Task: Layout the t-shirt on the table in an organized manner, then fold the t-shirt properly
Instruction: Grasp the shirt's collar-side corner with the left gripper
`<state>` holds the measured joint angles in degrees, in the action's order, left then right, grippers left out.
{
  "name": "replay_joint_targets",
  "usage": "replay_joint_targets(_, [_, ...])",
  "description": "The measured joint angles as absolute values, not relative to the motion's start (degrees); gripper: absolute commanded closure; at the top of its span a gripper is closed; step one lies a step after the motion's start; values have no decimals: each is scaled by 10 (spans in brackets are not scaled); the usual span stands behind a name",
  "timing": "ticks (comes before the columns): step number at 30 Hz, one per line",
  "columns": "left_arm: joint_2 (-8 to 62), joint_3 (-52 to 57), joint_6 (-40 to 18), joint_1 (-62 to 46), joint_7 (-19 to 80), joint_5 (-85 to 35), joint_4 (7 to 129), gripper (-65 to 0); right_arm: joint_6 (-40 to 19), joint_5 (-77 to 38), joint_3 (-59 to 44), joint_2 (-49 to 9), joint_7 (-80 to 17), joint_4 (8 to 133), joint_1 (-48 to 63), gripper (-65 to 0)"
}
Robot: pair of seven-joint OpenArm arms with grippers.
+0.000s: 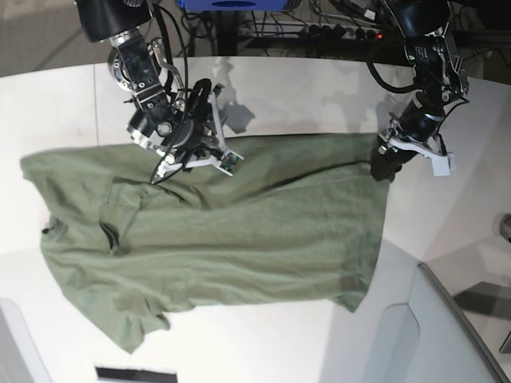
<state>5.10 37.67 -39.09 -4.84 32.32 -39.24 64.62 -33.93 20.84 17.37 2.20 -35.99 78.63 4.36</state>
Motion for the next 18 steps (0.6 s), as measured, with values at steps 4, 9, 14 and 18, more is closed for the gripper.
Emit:
replay_joint_targets(4, [55,350,-391,-48,321,-392,646,0,-339,208,174,22,-360,786,44,-272])
replay_joint_targets(9, [52,317,-376,-18,325,-394,644,0,-339,208,173,22,-357,780,42,-272])
replay_joint_targets(14, [59,321,-344,2,323,-391,645,0,-339,204,172,22,-355,772,39,-272])
replay_joint_targets(18, [57,319,-343,17,323,-391,654,0,-340,199,155,24,-351,784,45,-269])
